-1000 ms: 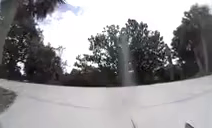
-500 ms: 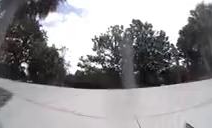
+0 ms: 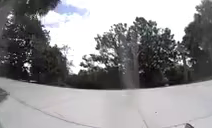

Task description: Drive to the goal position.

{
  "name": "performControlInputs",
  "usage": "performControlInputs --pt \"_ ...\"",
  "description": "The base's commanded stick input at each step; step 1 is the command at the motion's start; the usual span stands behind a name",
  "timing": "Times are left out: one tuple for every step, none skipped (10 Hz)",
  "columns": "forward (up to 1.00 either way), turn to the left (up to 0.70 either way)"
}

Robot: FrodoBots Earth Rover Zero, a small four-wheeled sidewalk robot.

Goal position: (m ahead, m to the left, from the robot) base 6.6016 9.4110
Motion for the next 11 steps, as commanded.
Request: performControlInputs --pt "0.39 0.24" --pt "0.39 0.23" --pt "0.39 0.23" --pt "0.38 0.23" --pt "0.37 0.92" --pt "0.37 0.92" --pt "0.37 0.92" --pt "0.37 0.92" --pt "0.37 0.92" --pt "0.37 0.92" --pt "0.40 0.47"
